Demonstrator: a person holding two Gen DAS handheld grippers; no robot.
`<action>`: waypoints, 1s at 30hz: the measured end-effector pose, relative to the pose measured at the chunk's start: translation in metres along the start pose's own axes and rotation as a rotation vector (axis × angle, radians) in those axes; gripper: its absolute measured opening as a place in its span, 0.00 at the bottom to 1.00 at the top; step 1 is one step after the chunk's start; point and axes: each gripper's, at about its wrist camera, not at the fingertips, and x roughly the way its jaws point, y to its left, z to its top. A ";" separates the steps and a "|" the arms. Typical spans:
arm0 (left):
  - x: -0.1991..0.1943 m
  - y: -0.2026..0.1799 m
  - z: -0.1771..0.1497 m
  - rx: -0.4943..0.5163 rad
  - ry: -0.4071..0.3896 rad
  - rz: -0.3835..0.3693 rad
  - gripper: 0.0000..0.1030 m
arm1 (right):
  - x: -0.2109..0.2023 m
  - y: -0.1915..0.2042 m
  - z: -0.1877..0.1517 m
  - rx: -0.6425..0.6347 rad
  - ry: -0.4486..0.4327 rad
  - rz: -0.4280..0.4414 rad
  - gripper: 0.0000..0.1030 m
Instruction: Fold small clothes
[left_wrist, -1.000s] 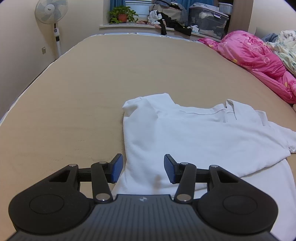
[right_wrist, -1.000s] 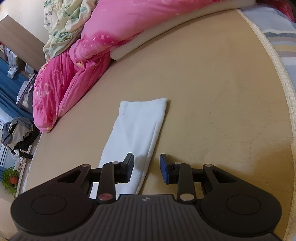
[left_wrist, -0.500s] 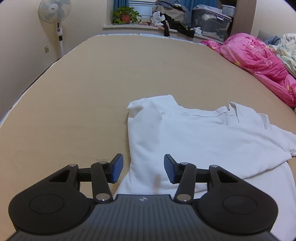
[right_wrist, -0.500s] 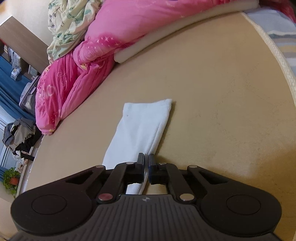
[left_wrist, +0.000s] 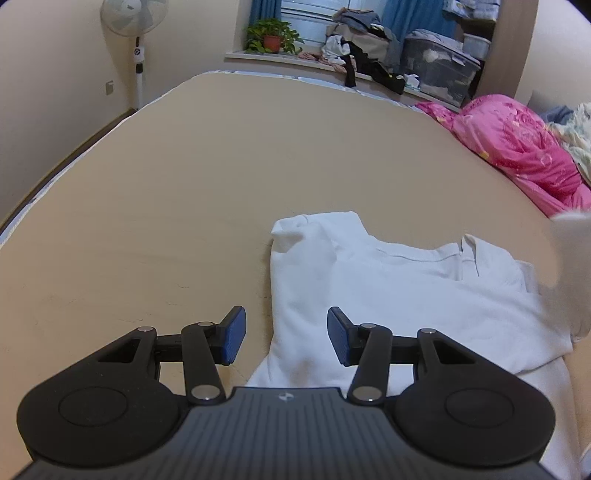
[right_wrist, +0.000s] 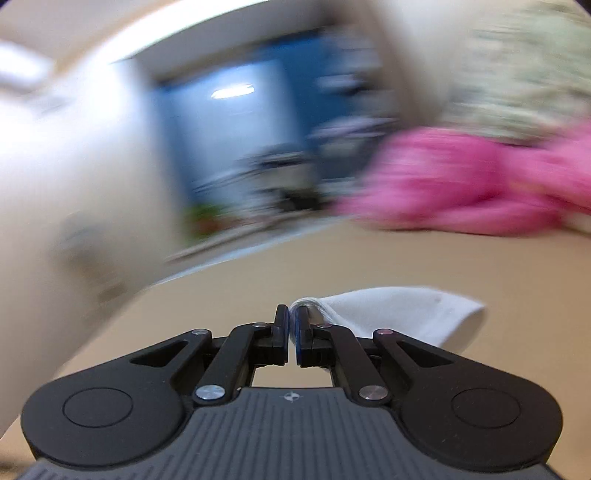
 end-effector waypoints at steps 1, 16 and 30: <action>-0.001 0.000 0.000 -0.003 0.002 -0.002 0.52 | 0.001 0.027 -0.009 -0.026 0.045 0.106 0.04; 0.010 -0.014 -0.007 -0.023 0.053 -0.101 0.51 | -0.026 0.077 -0.046 -0.104 0.547 0.140 0.40; 0.032 -0.034 -0.016 -0.012 0.082 -0.142 0.50 | -0.005 0.033 -0.058 -0.037 0.506 -0.152 0.40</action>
